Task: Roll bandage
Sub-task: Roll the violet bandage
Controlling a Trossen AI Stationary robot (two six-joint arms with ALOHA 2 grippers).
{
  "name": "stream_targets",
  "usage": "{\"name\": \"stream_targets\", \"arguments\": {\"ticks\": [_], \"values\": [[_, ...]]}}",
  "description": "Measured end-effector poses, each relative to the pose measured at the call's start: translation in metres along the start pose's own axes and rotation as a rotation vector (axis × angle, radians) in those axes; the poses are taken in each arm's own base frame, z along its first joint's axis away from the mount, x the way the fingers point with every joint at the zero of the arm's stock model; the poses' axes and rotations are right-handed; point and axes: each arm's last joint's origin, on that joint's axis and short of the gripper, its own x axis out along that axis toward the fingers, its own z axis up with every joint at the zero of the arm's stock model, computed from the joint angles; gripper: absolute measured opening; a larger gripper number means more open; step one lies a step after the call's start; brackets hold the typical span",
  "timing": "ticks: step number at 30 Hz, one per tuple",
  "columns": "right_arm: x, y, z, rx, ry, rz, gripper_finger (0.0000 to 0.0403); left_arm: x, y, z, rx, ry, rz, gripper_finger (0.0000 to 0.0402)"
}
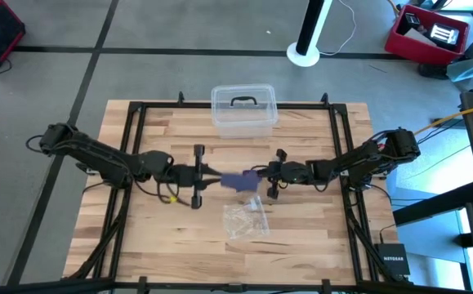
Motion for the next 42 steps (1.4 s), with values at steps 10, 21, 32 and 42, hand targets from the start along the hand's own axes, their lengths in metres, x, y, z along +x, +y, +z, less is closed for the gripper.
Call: {"name": "stream_targets", "arguments": {"ticks": [10, 21, 32, 42], "values": [[0.003, -0.014, -0.011, 0.201, 0.112, -0.075, 0.0009, -0.017, -0.013, 0.029, 0.06, -0.108, -0.048, 0.0011], [0.004, -0.014, -0.009, 0.271, 0.109, -0.011, 0.0068, -0.015, 0.004, 0.022, 0.078, -0.047, 0.065, 0.0011], [-0.002, -0.011, -0.001, 0.255, 0.1, 0.151, 0.0261, -0.014, 0.007, 0.016, 0.053, 0.004, 0.072, 0.0011], [-0.029, -0.012, 0.065, 0.121, -0.18, 0.254, 0.0289, -0.011, 0.029, 0.013, 0.051, -0.021, 0.183, 0.0011]]}}
